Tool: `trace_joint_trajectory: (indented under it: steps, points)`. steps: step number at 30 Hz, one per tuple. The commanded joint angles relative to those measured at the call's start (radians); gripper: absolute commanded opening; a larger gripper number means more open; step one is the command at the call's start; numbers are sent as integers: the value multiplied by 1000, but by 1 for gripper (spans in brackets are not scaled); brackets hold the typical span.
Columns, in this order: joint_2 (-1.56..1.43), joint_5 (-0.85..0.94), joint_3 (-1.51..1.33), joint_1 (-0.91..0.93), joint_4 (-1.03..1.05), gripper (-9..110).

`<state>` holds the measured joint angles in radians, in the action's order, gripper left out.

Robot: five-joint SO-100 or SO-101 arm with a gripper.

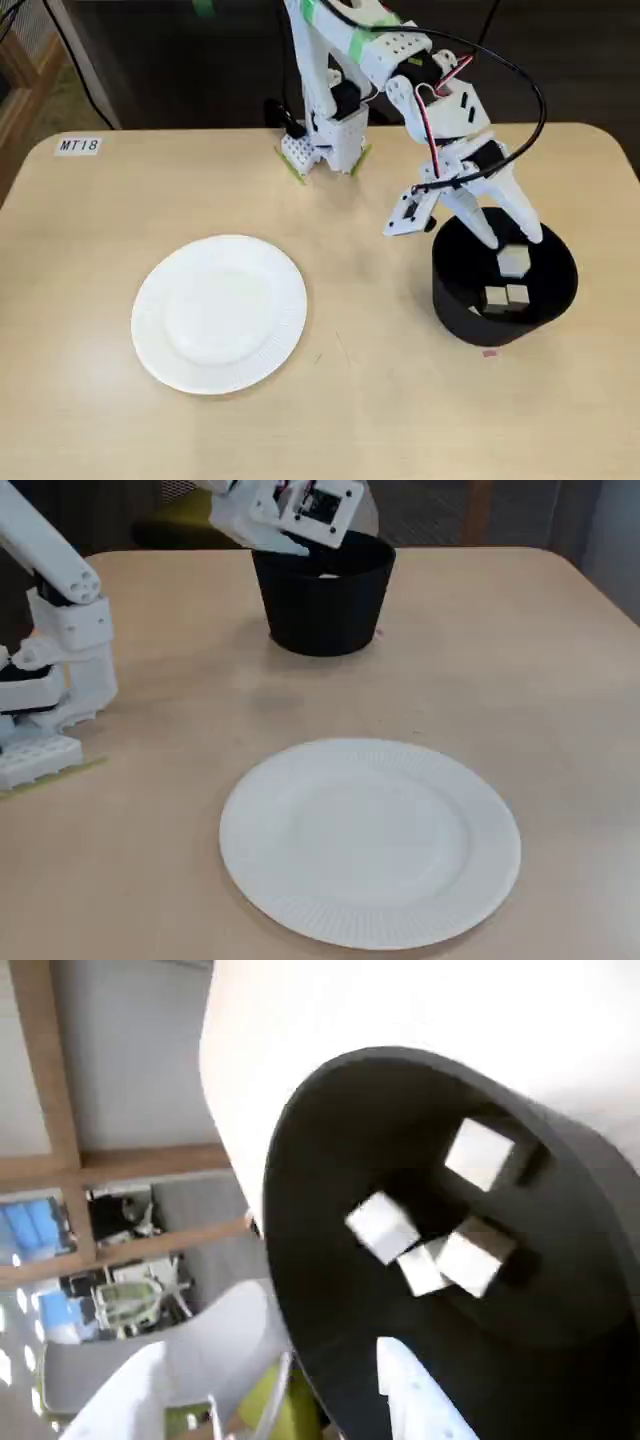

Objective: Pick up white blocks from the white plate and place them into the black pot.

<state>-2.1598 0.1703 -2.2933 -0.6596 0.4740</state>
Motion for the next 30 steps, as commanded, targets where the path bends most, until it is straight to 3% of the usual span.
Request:
trace_joint_trajectory:
  steps: [1,2,10,14,30]
  points:
    - [-86,-21,26,52,48,4]
    - [-114,-21,43,74,86,-2]
    - [-307,-40,413,414,614,-2]
    - [-512,-97,376,627,773,-2]
    - [-876,-69,-449,601,560,-2]
